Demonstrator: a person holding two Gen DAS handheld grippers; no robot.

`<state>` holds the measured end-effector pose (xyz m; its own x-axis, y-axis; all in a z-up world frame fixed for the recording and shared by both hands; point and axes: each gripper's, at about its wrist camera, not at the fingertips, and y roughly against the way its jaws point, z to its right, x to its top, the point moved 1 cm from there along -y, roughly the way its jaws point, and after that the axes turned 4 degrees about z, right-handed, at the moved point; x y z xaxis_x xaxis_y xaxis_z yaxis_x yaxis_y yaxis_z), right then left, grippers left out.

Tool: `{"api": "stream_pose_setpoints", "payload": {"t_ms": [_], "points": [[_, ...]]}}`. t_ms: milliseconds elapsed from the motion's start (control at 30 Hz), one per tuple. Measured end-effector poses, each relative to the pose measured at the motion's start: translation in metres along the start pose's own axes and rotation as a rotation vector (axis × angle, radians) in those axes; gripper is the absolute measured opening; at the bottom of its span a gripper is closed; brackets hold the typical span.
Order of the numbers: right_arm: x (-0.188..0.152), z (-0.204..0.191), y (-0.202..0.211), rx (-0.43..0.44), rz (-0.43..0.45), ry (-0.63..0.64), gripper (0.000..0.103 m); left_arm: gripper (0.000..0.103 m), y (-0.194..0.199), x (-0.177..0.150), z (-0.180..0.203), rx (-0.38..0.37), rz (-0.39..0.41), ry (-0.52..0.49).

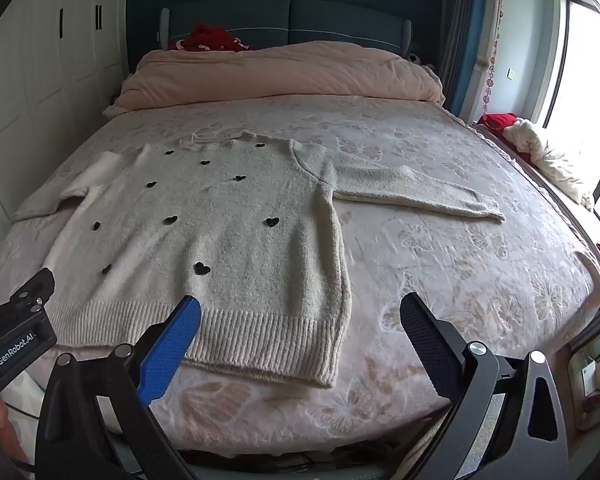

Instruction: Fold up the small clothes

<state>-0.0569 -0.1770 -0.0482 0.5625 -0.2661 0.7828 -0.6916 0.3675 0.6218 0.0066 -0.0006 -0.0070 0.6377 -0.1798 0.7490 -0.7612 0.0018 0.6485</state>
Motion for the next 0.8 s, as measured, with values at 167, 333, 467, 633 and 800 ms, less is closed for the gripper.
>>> {"api": "stream_pose_setpoints", "payload": {"t_ms": [167,333,467,633,800], "points": [[-0.001,0.001,0.0,-0.001,-0.013,0.008,0.098,0.097,0.002,-0.002,-0.001,0.001,-0.002,0.004],[-0.003,0.0,-0.001,0.0,-0.019,0.009,0.098,0.097,-0.004,-0.007,0.008,0.003,-0.017,-0.011],[-0.003,0.002,-0.001,0.001,-0.021,0.012,0.098,0.097,-0.006,-0.009,0.009,0.0,-0.021,-0.01],[-0.004,-0.002,-0.007,-0.001,-0.029,0.014,0.098,0.097,-0.006,-0.004,0.01,0.001,-0.023,-0.025],[-0.005,-0.004,-0.008,0.0,-0.03,0.014,0.098,0.097,-0.007,-0.005,0.011,0.0,-0.028,-0.029]]}}
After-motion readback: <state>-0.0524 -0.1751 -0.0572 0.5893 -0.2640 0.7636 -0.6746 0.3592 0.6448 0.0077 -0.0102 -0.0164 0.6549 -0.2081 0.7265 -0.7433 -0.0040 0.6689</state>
